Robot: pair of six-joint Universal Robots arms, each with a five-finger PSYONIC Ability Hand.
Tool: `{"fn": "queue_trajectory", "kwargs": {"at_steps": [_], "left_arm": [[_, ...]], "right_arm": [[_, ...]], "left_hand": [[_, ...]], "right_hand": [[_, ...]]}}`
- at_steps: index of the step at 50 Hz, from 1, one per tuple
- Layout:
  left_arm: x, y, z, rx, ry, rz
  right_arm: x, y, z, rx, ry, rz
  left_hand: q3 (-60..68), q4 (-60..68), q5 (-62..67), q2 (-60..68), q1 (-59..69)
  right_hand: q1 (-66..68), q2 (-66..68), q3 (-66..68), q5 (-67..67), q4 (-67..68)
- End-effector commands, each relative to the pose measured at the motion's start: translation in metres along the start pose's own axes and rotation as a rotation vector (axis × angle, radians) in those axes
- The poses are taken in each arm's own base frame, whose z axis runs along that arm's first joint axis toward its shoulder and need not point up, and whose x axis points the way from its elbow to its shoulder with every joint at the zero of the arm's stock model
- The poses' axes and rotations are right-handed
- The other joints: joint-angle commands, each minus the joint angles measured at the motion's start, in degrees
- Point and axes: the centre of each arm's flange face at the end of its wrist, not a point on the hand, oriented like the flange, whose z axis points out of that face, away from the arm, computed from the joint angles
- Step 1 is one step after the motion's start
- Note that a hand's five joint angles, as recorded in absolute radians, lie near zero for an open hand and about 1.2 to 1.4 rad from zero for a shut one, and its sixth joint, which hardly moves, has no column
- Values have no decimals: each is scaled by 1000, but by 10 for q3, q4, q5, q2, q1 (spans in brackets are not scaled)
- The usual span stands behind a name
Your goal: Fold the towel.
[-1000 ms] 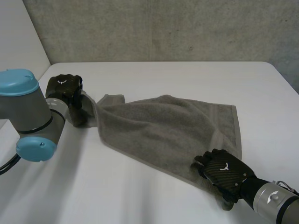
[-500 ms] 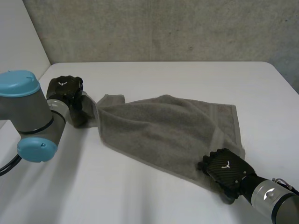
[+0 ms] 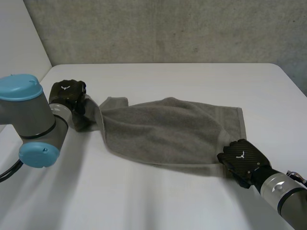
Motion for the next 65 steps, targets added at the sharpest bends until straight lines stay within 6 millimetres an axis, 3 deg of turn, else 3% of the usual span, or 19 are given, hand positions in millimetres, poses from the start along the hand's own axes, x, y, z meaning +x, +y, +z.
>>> {"fn": "queue_trajectory", "kwargs": {"at_steps": [1, 3, 12, 14, 15, 17, 20, 21, 23, 24, 26, 29, 42, 47, 51, 56, 59, 61, 65], "left_arm": [[0, 1, 0, -4, 0, 0], [0, 1, -1, -3, 1, -1], [7, -13, -4, 33, 32, 4], [13, -35, -6, 100, 80, -3], [13, -35, -6, 101, 80, -3], [8, -66, -6, 189, 93, -17], [6, -92, -8, 256, 94, -42], [6, -92, -8, 256, 94, -43], [-1, -123, -18, 325, 93, -98], [-1, -123, -18, 326, 93, -99], [-13, -153, -33, 390, 88, -166], [-23, -178, -51, 450, 85, -217], [-56, -239, -118, 572, 104, -294], [-63, -239, -118, 533, 86, -302], [-67, -231, -110, 483, 70, -304], [-62, -171, -54, 256, 56, -311], [-59, -154, -42, 193, 58, -311], [-49, -121, -19, 78, 74, -278], [-38, -104, -1, 30, 87, -162]], "right_arm": [[4, 0, 1, -10, 20, -3], [9, -1, 3, -14, 38, -7], [45, -24, 12, 40, 147, -55], [76, -47, 17, 87, 247, -94], [76, -47, 17, 87, 248, -94], [94, -60, 19, 109, 314, -105], [156, -112, 13, 229, 530, -93], [156, -112, 13, 229, 531, -93], [186, -149, -8, 340, 629, -66], [186, -149, -8, 340, 629, -66], [203, -182, -37, 437, 683, -44], [212, -208, -66, 501, 705, -15], [216, -258, -148, 594, 747, -19], [220, -255, -149, 554, 739, -9], [221, -237, -125, 462, 655, 26], [208, -191, -61, 283, 417, 117], [200, -182, -45, 241, 360, 131], [180, -174, -19, 190, 273, 119], [171, -169, 4, 153, 249, 88]], "left_hand": [[-83, -68, -151, -60, -24], [-83, -68, -151, -60, -24], [-83, -68, -151, -60, -24], [-83, -68, -151, -60, -24], [-83, -68, -151, -60, -24], [-83, -68, -151, -60, -24], [-83, -68, -151, -60, -24], [-83, -68, -151, -60, -24], [-83, -68, -151, -60, -24], [-83, -68, -151, -60, -24], [-83, -68, -151, -60, -24], [-83, -68, -151, -60, -24], [-83, -68, -151, -60, -24], [-83, -68, -151, -60, -24], [-83, -68, -151, -60, -24], [-83, -68, -151, -60, -24], [-83, -68, -151, -60, -24], [-83, -68, -151, -60, -24], [-83, -68, -151, -60, -24]], "right_hand": [[114, 117, 117, 121, 121], [236, 238, 238, 243, 242], [237, 239, 239, 243, 243], [237, 239, 239, 243, 243], [237, 239, 239, 243, 243], [237, 239, 239, 243, 243], [237, 239, 239, 243, 243], [237, 239, 239, 243, 243], [237, 239, 239, 243, 243], [237, 239, 239, 243, 243], [237, 239, 239, 243, 243], [237, 239, 239, 243, 243], [237, 239, 239, 243, 243], [237, 239, 239, 243, 243], [237, 239, 239, 243, 243], [237, 239, 239, 243, 243], [237, 239, 239, 243, 243], [237, 239, 239, 243, 243], [237, 239, 239, 243, 243]]}}
